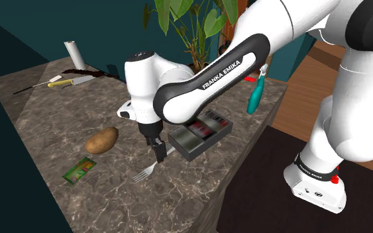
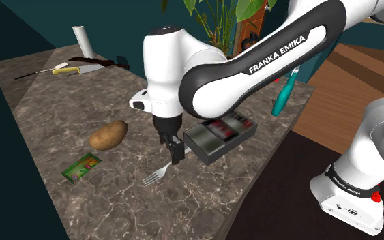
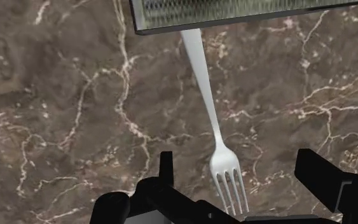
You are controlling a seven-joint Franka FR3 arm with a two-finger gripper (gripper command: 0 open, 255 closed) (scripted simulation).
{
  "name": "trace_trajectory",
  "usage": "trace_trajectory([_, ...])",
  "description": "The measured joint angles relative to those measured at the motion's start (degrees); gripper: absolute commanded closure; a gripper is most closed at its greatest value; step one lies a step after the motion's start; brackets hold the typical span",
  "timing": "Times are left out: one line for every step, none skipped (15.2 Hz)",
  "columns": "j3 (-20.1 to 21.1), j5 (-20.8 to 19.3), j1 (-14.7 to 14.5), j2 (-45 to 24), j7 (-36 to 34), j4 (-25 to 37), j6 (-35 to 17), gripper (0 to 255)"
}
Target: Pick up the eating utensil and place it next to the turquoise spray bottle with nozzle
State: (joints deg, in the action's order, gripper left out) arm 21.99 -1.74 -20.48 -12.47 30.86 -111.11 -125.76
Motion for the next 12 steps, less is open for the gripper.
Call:
trace_trajectory([0.36, -1.01, -0.77, -1.62, 0.29, 1.21, -0.31, 0])
trace_trajectory([0.63, -1.79, -1.33, -2.82, 0.82, 2.32, -0.27, 0])
trace_trajectory([0.73, -2.27, -1.63, -3.57, 1.06, 2.27, -0.99, 0])
trace_trajectory([0.77, -2.64, -1.90, -4.17, 1.00, 2.13, -1.68, 0])
trace_trajectory([0.75, -2.98, -2.11, -4.76, 0.87, 1.94, -2.42, 0])
trace_trajectory([0.71, -3.27, -2.30, -5.26, 0.66, 1.70, -3.14, 0])
trace_trajectory([0.60, -3.54, -2.38, -5.84, 0.60, 1.60, -3.77, 0])
trace_trajectory([0.50, -3.82, -2.51, -6.42, 0.45, 1.69, -4.23, 0])
trace_trajectory([0.43, -4.05, -2.65, -6.84, 0.25, 1.41, -4.90, 0])
trace_trajectory([0.35, -4.23, -2.73, -7.19, 0.15, 1.27, -5.37, 0])
trace_trajectory([0.30, -4.36, -2.78, -7.46, 0.08, 1.25, -5.64, 0])
trace_trajectory([0.29, -4.38, -2.80, -7.50, 0.06, 1.18, -5.75, 0])
